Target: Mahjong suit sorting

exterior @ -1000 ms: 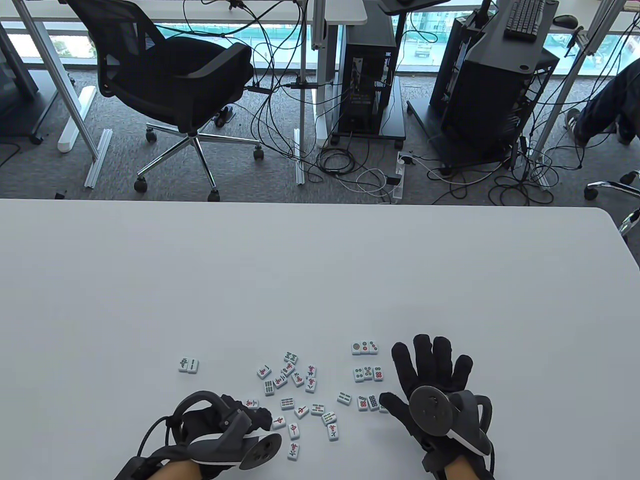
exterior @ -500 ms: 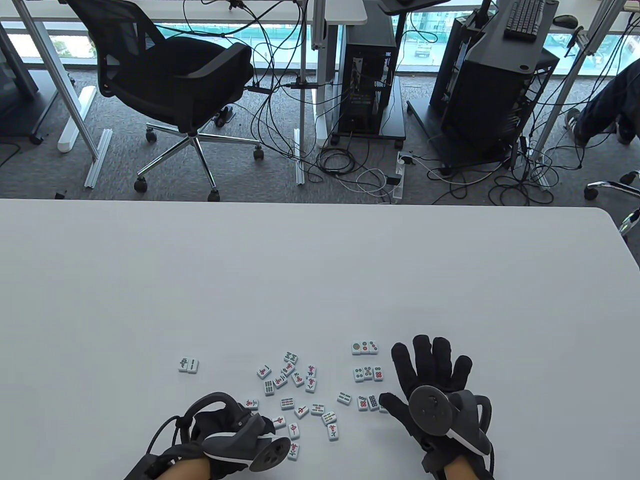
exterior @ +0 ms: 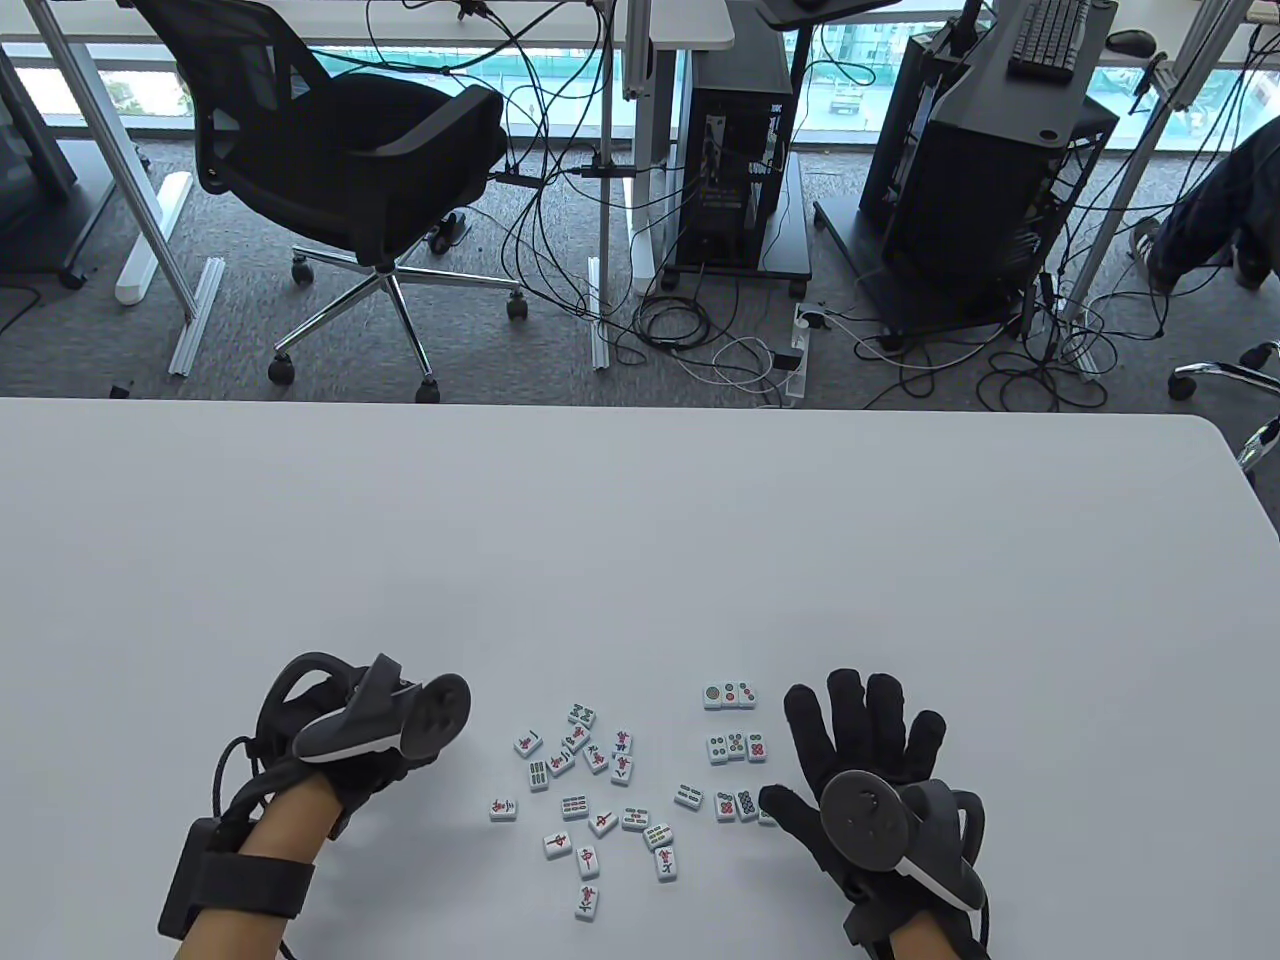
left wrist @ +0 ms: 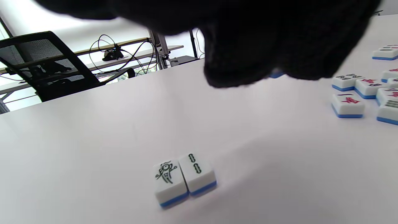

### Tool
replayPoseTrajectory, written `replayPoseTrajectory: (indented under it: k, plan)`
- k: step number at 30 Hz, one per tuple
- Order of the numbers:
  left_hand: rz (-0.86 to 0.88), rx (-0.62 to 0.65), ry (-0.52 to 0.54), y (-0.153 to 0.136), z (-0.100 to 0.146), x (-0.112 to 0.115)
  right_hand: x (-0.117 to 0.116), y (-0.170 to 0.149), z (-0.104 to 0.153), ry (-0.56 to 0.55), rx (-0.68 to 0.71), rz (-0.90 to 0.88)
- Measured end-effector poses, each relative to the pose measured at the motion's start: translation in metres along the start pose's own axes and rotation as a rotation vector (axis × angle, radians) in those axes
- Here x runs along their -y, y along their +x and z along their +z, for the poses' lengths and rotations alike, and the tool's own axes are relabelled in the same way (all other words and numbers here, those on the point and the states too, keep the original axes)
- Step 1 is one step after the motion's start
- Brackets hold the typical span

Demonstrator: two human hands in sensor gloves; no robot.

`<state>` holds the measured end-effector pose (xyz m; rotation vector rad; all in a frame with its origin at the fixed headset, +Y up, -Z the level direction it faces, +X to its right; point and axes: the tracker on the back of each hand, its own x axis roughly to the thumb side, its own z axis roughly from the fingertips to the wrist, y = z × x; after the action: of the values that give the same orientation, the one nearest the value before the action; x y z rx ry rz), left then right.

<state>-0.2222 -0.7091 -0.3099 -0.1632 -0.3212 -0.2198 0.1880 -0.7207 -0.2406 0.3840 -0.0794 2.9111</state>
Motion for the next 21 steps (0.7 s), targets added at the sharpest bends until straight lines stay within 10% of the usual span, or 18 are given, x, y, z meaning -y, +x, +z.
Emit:
replayPoseTrajectory:
  k: [21]
  plan:
    - [-0.116,-0.091,-0.132,-0.01,-0.02,0.048,-0.002,-0.003,-0.001,0.026,-0.013,0.0]
